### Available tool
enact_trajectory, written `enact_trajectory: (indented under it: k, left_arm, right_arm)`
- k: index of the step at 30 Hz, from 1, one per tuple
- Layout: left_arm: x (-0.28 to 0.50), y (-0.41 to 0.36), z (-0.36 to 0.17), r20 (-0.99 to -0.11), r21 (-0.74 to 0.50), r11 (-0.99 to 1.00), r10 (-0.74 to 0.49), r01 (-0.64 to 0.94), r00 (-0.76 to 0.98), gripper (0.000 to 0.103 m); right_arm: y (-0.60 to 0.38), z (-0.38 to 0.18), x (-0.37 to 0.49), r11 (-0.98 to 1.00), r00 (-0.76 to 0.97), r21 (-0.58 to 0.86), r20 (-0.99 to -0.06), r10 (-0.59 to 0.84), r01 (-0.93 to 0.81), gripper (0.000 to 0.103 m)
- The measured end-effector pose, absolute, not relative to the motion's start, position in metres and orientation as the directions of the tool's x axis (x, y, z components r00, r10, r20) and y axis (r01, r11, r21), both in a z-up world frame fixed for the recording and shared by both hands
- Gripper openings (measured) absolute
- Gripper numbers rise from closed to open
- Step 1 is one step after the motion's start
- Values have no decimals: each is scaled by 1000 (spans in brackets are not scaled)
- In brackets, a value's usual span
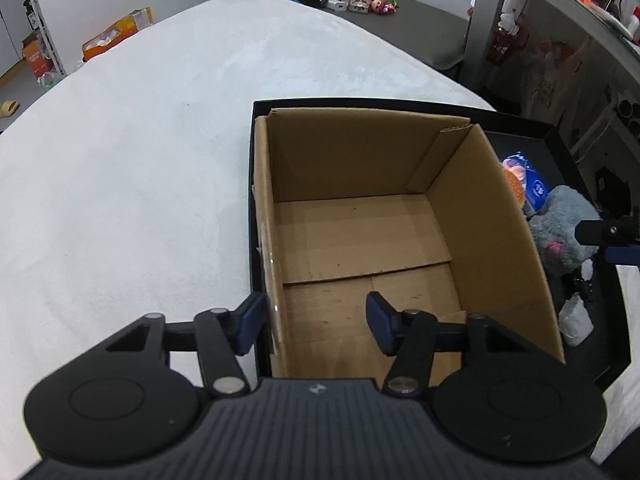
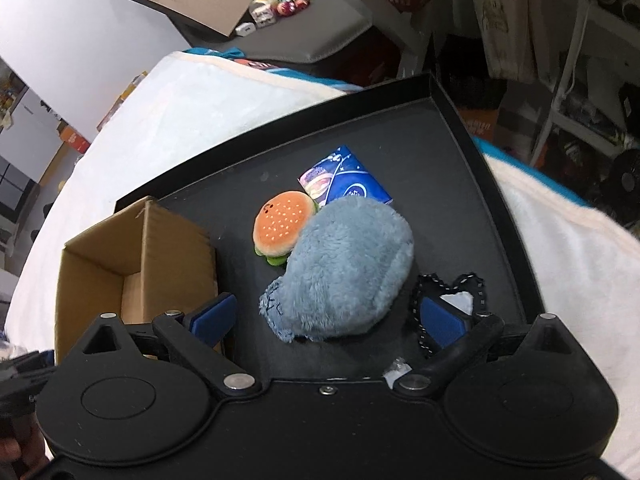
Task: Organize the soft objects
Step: 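Move the left tool to grip the cardboard box wall while the right tool reaches the blue-grey plush, then grasp the blue-grey plush with the right gripper and lift it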
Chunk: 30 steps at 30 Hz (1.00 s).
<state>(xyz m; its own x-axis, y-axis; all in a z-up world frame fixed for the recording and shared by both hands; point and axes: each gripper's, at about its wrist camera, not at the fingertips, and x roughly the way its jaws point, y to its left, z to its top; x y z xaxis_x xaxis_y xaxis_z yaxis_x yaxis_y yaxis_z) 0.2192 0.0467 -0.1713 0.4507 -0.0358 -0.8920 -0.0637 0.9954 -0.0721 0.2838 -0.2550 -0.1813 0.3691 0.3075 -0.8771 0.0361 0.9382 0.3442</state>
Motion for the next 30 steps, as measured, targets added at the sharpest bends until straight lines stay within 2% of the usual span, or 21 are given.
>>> enact_trajectory:
  k: [5,6,8,10,15,19,30]
  left_arm:
    - [222,51,-175,-901,-68,996,-41,-49,432,47]
    - [223,52,-176,-902,-67,997,-45,-37,429,46]
    - [225,54,-179,-910,-53,998,-39,-24,412,41]
    - [226,54,-179,-912,-47,999,-33,-25,410,35]
    - [222,55,-184,-900,-48,997,-19,-55,435,24]
    - [217,61,-184,-890,-68,994,-22,-86,456,16]
    - [209,65,-182,-876,-127,980,-37,-155,481,17]
  right_arm:
    - [-250,-192,291,934,351,351,-884,309,62,99]
    - [-250,-194,292,932,351,354,-885,307,78,94]
    - [-251,-197,294,924,355,370,-880,315,97,79]
    - [-252,-203,294,927,346,355,-890,297,117,58]
    - [-245,-202,285,940,393,327,-880,268,93,50]
    - [-241,-192,278,953,403,297,-881,247,64,47]
    - [-229,-141,262,959,492,281,-833,253,-17,47]
